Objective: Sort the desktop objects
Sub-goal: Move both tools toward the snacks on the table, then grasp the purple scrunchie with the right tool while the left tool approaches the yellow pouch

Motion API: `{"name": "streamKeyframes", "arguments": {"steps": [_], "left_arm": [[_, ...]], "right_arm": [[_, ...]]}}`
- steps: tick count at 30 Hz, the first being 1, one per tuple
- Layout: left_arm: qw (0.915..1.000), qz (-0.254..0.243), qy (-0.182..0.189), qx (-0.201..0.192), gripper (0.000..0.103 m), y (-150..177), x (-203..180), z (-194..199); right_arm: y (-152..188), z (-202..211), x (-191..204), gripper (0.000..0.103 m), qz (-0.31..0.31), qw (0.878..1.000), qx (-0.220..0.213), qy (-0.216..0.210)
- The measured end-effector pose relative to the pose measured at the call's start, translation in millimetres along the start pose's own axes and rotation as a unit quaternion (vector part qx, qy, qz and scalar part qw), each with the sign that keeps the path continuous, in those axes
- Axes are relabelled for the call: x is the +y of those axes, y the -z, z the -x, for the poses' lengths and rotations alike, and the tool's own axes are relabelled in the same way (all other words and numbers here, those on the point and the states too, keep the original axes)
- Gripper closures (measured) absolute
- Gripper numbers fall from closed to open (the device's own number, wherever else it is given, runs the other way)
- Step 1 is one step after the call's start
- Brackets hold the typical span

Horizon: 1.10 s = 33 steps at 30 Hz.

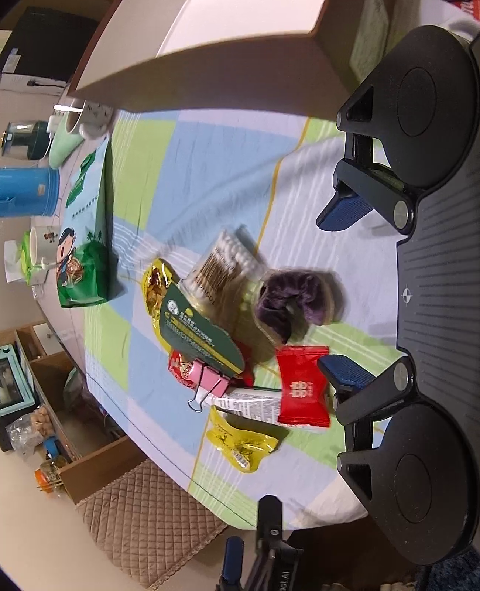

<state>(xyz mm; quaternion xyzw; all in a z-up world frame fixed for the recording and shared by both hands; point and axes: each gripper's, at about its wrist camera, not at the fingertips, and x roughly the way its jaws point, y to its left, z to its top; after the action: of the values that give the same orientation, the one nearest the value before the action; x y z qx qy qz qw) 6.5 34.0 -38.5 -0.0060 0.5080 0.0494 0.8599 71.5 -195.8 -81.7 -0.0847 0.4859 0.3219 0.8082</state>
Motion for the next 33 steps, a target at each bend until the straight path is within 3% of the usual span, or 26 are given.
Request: {"name": "streamKeyframes", "arguments": {"steps": [4, 5, 6, 7, 15, 17, 21, 24, 29, 31, 33], "left_arm": [[0.9999, -0.007, 0.009, -0.002, 0.006, -1, 3, -9], [0.9999, -0.01, 0.012, -0.003, 0.006, -1, 4, -11], [0.9998, -0.013, 0.014, -0.004, 0.006, -1, 4, -13], [0.9997, -0.017, 0.016, -0.005, 0.007, -1, 4, -15], [0.9982, -0.047, 0.035, -0.005, 0.008, 1, 8, -35], [0.9973, -0.058, 0.044, -0.007, 0.008, 2, 7, -41], [0.9929, -0.11, 0.039, -0.02, 0.009, 9, 2, -53], [0.983, -0.178, 0.015, -0.044, 0.014, 17, -6, -59], [0.9573, -0.276, -0.012, -0.084, 0.017, 33, -23, -71], [0.9473, -0.3, -0.028, -0.109, 0.015, 37, -28, -76], [0.9436, -0.304, -0.032, -0.128, 0.016, 36, -27, -79]], "right_arm": [[-6, -16, 2, 0.026, 0.006, 1.0, 0.0, 0.006], [-8, -21, 2, 0.029, 0.008, 1.0, 0.001, 0.008], [-9, -25, 2, 0.039, 0.008, 1.0, 0.003, 0.007], [-10, -29, 1, 0.041, 0.006, 1.0, 0.006, 0.006], [-10, -53, -3, 0.041, -0.007, 1.0, 0.023, 0.013], [-9, -56, -3, 0.046, -0.006, 1.0, 0.024, 0.019], [-10, -57, -5, 0.072, -0.008, 0.999, 0.016, 0.029], [-10, -56, -9, 0.073, -0.023, 0.999, 0.014, 0.026], [-10, -56, -7, 0.073, -0.024, 0.999, 0.014, 0.03], [-10, -56, -7, 0.073, -0.027, 0.999, 0.014, 0.031], [-10, -57, -7, 0.073, -0.03, 0.999, 0.014, 0.032]]}}
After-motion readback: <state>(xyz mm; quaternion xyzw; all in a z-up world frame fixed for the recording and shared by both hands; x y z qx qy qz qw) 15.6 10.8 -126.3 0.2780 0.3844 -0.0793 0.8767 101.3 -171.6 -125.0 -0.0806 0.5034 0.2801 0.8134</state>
